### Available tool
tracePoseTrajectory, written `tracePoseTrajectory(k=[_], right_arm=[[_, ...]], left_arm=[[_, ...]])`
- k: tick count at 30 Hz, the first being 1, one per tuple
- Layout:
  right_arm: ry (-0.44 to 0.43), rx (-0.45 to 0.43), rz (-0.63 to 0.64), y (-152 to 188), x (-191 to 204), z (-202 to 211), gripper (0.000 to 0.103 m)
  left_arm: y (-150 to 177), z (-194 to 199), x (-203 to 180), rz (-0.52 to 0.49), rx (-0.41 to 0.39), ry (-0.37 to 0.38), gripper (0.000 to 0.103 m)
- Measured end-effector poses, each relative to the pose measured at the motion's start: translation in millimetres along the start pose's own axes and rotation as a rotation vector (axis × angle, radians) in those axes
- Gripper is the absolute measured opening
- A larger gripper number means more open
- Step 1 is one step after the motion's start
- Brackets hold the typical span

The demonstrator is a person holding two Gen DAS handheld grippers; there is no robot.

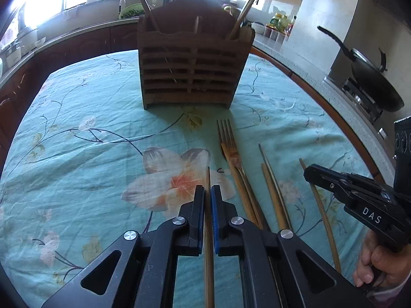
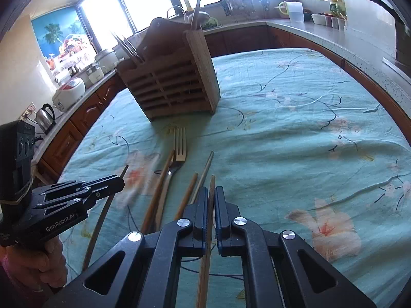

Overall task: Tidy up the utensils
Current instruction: 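Lift and carry both chopsticks over the holder and lower them in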

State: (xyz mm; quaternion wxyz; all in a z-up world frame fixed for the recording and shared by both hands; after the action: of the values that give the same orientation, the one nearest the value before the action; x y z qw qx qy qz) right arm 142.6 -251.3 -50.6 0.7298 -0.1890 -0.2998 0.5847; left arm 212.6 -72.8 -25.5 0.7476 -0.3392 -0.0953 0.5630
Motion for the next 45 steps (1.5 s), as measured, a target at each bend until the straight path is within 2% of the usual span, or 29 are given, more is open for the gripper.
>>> tracePoseTrajectory(k=[8,14,19,30,39,45], right_arm=[[-0.076,-0.14,0.015,-26.4,19.3,57.3,0.005],[-0.123,-0.25,0.03,-45.8,32.8,98.1,0.004],[-0.134,-0.313,0.051,-55.7,41.9,119.8,0.004],[-0.138,-0.341,0.058,-63.5,43.5,125.7,0.004],[-0.143,-0.361,0.057,-74.9,43.7,127.9,0.004],[-0.145,-0.399,0.06,-95.8,44.8,131.1,0.004]], left_arm=[[-7.4,77.2,13.4,0.044,-0.137,0.081,0.003],[-4.9,132.1,21.7,0.054,-0.238,0.111,0.003],[1.5,162.6,24.8,0.056,-0.285,0.125,0.003],[3.9,168.4,31.0,0.071,-0.308,0.133,0.003],[-11.3,167.4,34.3,0.079,-0.343,0.123,0.003],[-30.9,170.8,39.5,0.072,-0.386,0.109,0.003]])
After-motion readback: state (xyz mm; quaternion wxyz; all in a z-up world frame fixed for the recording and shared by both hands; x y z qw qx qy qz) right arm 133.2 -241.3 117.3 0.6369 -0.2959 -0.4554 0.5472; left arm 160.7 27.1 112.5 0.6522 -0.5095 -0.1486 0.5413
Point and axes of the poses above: each gripper's, at about its wrist camera, not at the fingertips, and z roughly against the way its jaws point, x to its left, y to its underside, the point moved 3 cm from there along -z, roughly the way its jaws point, and after that the axes turned 2 degrees about y, right-handed, at the moved point
